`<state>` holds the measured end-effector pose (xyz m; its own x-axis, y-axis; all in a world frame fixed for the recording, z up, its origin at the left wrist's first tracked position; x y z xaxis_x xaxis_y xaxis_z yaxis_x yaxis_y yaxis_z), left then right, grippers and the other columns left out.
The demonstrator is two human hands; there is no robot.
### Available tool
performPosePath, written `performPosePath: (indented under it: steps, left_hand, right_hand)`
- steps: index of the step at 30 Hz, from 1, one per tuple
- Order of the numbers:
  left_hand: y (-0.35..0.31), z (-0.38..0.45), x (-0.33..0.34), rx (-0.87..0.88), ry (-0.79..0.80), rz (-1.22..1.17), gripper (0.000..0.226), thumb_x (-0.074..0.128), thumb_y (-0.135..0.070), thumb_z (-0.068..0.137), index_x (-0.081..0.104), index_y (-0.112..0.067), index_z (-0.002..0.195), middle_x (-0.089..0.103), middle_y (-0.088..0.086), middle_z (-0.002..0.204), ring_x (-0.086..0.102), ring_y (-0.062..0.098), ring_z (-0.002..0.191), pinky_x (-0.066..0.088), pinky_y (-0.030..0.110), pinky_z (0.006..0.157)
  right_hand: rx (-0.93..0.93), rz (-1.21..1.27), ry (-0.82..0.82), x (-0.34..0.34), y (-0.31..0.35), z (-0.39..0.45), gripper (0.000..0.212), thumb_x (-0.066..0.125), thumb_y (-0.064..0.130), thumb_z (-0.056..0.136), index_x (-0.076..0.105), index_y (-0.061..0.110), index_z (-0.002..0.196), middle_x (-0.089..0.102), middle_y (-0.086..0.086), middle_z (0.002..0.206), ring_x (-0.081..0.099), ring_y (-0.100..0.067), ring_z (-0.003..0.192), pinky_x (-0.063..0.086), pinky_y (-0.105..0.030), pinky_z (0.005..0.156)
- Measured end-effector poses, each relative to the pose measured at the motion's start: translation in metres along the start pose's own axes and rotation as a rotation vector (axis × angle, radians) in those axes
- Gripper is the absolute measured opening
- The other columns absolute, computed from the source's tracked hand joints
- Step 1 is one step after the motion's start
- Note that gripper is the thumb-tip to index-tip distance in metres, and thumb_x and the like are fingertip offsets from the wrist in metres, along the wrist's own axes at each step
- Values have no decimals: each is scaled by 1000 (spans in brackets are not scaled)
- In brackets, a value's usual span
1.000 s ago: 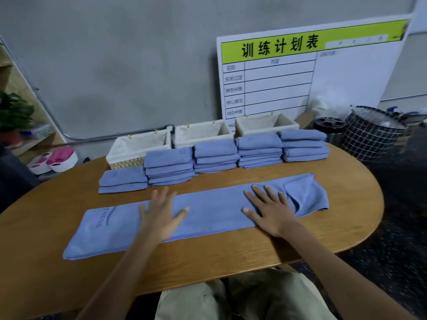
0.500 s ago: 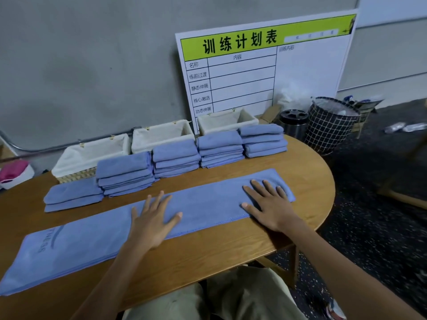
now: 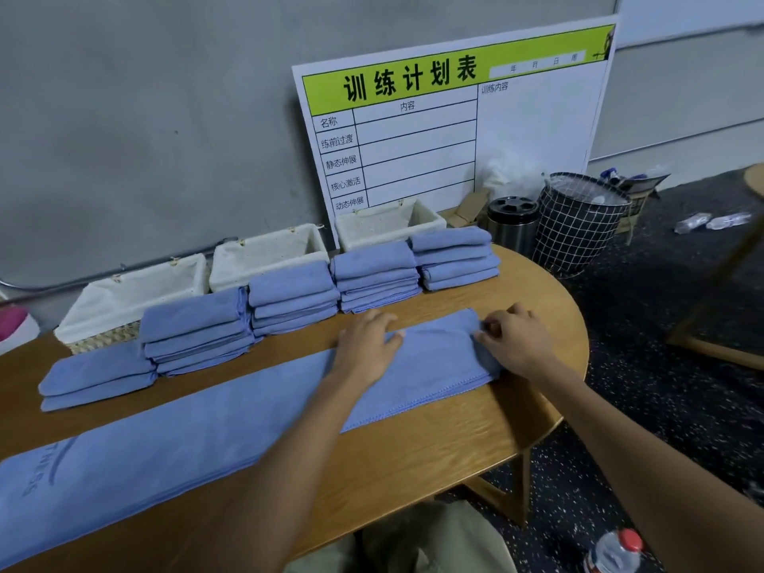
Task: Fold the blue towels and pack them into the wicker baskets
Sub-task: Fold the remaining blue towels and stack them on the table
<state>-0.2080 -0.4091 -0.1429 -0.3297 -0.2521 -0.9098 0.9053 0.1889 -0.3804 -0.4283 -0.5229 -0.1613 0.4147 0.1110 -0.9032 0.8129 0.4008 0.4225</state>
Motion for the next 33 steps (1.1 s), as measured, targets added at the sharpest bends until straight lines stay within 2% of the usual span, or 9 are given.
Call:
performPosePath:
  steps: [6,9,12,14,17,23,26,30,33]
  left_hand:
    - [-56,69,44,84,90,-154,20,61,-34,98,75,-19,99,61,-3,102,62,20,97,50,38,88]
    - [-63,84,54,73,104,-302,16,59,-38,96,65,-32,83,65,-11,87,62,13,84,53,40,81]
    - [-66,86,56,70,109,-365,16,50,-38,100,51,-35,84,60,-11,79,51,7,67,45,36,68]
    - [-68,84,54,85,82,-365,10,48,-37,102,47,-36,93,64,-4,90,57,13,77,48,41,72]
    - [-69,78,53,92,-4,-329,5,48,-35,104,46,-31,104,63,1,93,60,21,85,50,47,75]
    - [-88,66,54,174,-190,-24,7,49,-30,104,53,-25,106,61,-5,105,55,22,100,43,45,87]
    - [-93,60,45,215,-233,75,8,51,-34,103,58,-29,104,54,-6,105,50,18,99,38,41,86]
    - [-100,32,42,352,-101,-109,5,60,-33,99,64,-31,97,55,-13,94,53,5,86,41,37,84]
    - [-101,1,46,396,37,-200,7,66,-39,94,68,-33,93,59,-16,93,55,1,85,46,36,84]
  right_hand:
    - [-50,176,-60,11,-1,8,24,66,35,91,67,21,111,52,0,106,53,-27,108,41,-41,92]
    - [-69,277,-81,5,-2,10,12,63,32,92,58,23,98,58,3,93,56,-25,95,39,-38,79]
    - [-65,517,-9,3,-6,11,20,65,30,93,48,19,96,62,-6,75,57,-28,73,39,-39,66]
    - [-56,643,54,0,-8,10,28,68,29,91,44,18,99,64,-19,74,55,-33,65,37,-38,59]
    - [-7,772,109,-7,-15,8,38,75,26,86,43,18,105,64,-18,78,57,-22,69,39,-36,61]
    - [-10,635,74,-16,-31,4,33,80,18,83,51,14,99,60,5,60,52,1,46,36,-15,46]
    - [-76,467,64,-16,-26,3,26,80,23,82,57,18,93,61,7,61,50,0,49,35,-17,48]
    - [-110,317,30,-14,-23,-1,20,78,29,83,62,21,92,65,7,70,62,-12,67,46,-29,59]
    - [-122,340,-4,-19,-20,-9,19,78,28,84,62,22,92,65,8,71,64,-15,71,45,-26,58]
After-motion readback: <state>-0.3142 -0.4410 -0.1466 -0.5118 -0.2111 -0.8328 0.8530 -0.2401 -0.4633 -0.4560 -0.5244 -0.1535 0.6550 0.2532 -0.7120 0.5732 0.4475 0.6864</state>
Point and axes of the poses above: each hand's wrist, its own z-axis towards the middle knuckle, its own x-axis out of the palm, y = z × x, the point moved 8 cm from there along z, towards the middle knuckle
